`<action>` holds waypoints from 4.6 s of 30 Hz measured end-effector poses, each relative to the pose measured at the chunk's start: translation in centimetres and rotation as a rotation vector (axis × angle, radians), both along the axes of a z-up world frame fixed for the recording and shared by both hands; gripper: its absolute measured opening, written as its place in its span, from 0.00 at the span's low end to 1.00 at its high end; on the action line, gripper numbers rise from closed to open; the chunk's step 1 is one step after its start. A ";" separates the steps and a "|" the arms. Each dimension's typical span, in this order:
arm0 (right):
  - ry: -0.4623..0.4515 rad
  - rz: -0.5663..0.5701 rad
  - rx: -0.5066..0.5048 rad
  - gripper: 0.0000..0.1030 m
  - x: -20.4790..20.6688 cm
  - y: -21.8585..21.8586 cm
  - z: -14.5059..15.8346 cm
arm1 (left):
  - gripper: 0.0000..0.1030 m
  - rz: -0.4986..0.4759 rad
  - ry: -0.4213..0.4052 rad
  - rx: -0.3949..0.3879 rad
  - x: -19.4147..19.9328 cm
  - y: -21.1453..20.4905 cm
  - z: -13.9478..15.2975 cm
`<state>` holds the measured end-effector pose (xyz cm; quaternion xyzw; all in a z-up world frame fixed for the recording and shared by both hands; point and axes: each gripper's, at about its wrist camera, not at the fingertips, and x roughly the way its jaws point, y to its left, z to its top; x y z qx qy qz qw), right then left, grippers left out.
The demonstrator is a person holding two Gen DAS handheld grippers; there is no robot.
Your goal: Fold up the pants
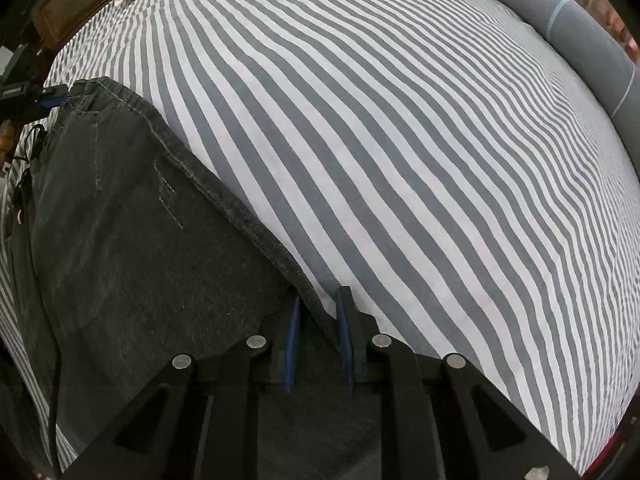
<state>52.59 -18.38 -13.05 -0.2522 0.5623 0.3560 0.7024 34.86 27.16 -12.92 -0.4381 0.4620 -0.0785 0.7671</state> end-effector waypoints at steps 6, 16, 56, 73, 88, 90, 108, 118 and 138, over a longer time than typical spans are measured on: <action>-0.009 -0.006 0.008 0.15 -0.3 -0.4 -0.1 | 0.23 -0.021 0.025 0.038 1.0 -0.4 -0.6; 0.019 0.069 -0.031 0.15 0.5 0.2 -0.1 | 0.09 0.046 0.000 0.106 1.5 -1.3 -0.9; -0.129 -0.211 -0.034 0.02 -21.1 -7.0 10.9 | 0.04 -0.246 -0.017 0.132 -11.4 -4.4 10.3; -0.098 -0.518 -0.028 0.47 -30.9 -7.5 2.3 | 0.16 -0.278 0.144 0.212 -20.7 -6.0 4.1; 0.002 -0.906 0.424 0.52 -40.5 -10.8 5.3 | 0.46 -0.176 0.179 -0.106 -23.9 -4.9 4.8; 0.027 -0.963 0.474 0.52 -40.4 -10.9 4.7 | 0.48 -0.132 0.196 -0.167 -23.4 -4.8 3.8; 0.110 -1.261 0.801 0.54 -39.9 -14.0 -1.2 | 0.18 0.048 0.169 -0.133 -21.1 -5.1 3.1; 0.070 -1.445 0.964 0.33 -36.9 -17.9 -3.1 | 0.16 0.049 0.075 -0.058 -19.8 -5.7 7.2; -0.030 -1.603 0.883 0.06 -31.5 -26.5 -3.4 | 0.16 0.069 0.161 0.034 -19.4 -5.4 4.5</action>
